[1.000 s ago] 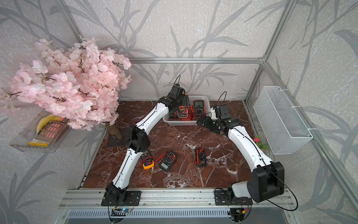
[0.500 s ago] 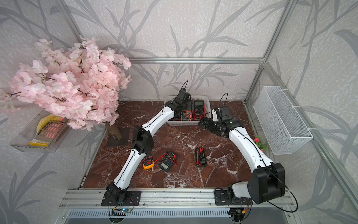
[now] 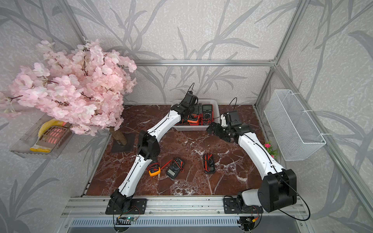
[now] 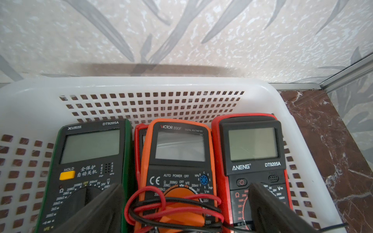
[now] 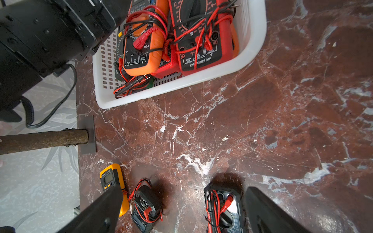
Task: Put the multimeter into the basket
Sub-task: Place the multimeter in the basket, then pick up the multimeter from the center of the board.
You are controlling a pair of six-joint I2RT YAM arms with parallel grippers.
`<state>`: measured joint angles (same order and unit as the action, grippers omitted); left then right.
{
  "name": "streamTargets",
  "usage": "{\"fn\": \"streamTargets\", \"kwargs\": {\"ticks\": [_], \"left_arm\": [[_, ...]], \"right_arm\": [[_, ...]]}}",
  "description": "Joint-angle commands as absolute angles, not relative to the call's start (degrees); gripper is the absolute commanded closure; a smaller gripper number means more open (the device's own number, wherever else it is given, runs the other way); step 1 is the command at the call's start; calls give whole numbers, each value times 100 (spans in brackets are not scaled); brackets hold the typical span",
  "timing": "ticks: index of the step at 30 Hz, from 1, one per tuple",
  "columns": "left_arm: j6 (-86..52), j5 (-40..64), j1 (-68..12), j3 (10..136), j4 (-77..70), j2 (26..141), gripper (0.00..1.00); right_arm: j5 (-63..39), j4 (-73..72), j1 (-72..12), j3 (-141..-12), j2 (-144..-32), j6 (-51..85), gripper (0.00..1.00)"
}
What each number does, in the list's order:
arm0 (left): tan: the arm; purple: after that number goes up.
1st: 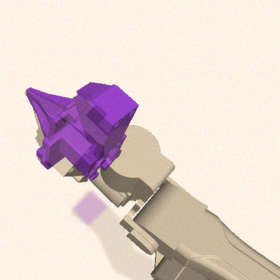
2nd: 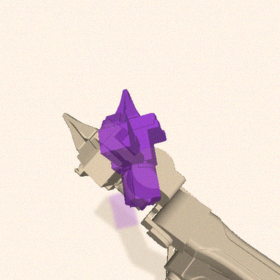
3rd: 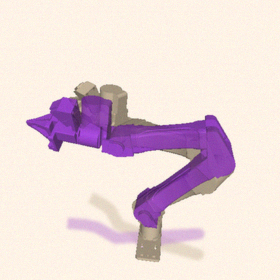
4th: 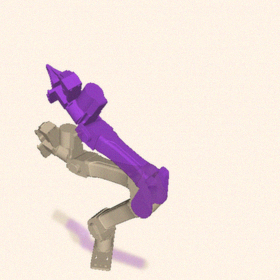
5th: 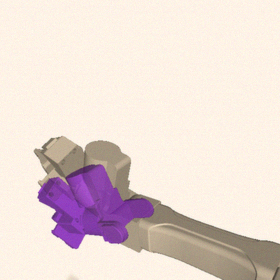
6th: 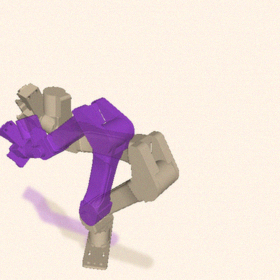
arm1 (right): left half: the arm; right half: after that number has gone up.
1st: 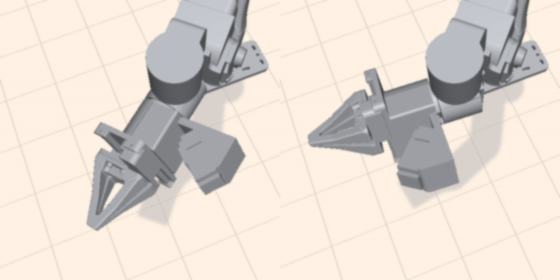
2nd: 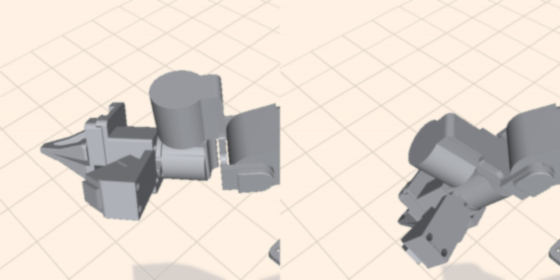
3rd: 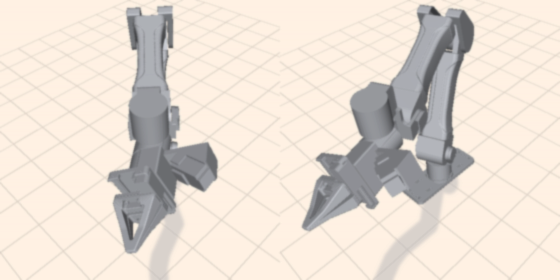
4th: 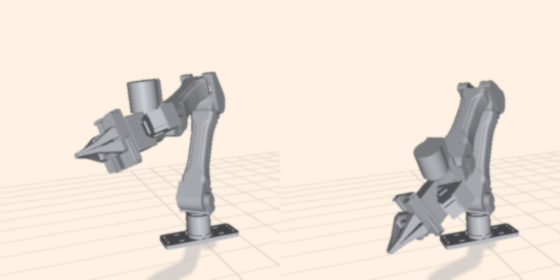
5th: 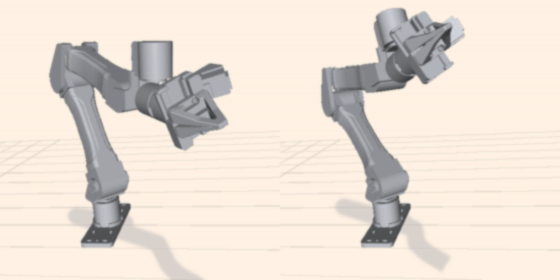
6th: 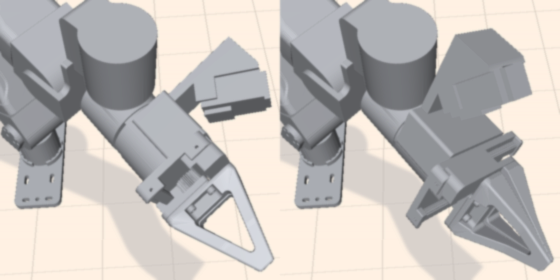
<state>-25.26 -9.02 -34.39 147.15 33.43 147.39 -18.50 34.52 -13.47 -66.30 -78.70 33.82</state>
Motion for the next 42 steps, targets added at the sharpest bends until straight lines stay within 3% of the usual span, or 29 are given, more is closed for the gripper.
{"fn": "streamTargets", "kwargs": {"ticks": [1, 14, 30, 42], "left_arm": [[-2522, -905, -3460, 14862, 3437, 14640, 0], [-2471, -1092, -3470, 13875, 3465, 13567, 0], [-2850, -1283, -3518, 10468, 3279, 11163, 0], [-2884, -917, -3511, 8804, 3832, 9832, 0]], "right_arm": [[-1804, 3423, -1325, -6573, -7714, 3364, 1], [-1828, 3344, -1327, -6477, -7743, 3380, 1], [-1623, 3664, -1532, -5798, -7449, 3138, 1], [-1051, 4117, -2195, -5615, -7447, 3366, 1]]}}
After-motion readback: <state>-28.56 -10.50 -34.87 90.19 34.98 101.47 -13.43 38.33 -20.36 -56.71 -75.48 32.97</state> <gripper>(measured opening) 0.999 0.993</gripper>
